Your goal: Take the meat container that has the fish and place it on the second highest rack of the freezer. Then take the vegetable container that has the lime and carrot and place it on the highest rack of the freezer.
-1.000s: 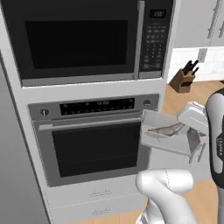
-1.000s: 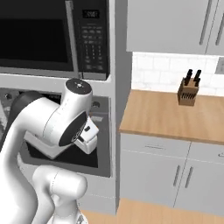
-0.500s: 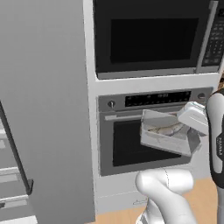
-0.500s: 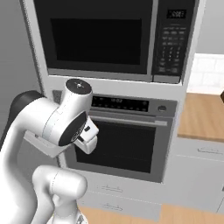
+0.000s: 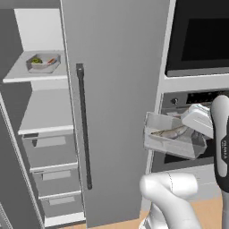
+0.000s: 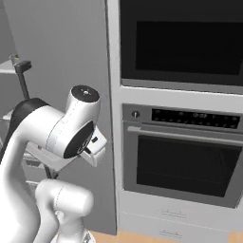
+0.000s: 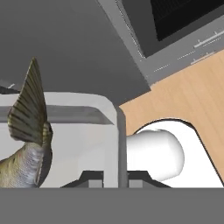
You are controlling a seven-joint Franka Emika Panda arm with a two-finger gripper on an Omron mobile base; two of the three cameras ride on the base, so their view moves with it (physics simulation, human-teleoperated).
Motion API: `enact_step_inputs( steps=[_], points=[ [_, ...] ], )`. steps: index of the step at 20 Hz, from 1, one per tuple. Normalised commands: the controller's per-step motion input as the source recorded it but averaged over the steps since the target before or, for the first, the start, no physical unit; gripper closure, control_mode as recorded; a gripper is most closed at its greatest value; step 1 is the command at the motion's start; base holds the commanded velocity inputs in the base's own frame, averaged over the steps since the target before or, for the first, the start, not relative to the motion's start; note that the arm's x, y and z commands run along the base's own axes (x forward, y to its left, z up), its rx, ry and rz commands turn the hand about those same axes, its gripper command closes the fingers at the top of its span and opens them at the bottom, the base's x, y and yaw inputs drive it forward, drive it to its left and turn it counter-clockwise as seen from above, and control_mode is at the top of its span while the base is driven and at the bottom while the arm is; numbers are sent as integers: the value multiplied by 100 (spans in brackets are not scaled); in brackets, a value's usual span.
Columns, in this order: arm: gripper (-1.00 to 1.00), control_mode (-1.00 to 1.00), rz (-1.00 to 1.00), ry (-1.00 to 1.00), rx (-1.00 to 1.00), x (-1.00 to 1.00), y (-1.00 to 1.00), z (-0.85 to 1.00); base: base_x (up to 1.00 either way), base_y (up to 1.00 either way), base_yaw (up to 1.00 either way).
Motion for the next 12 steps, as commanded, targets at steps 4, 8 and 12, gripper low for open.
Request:
enact_step_inputs(
  steps=[4, 8, 12],
  points=[
    [100, 100, 0, 0, 0, 0, 0, 0, 0, 100, 0],
    [100, 100, 0, 0, 0, 0, 0, 0, 2, 100, 0],
    [100, 100, 0, 0, 0, 0, 0, 0, 21, 100, 0]
  ],
)
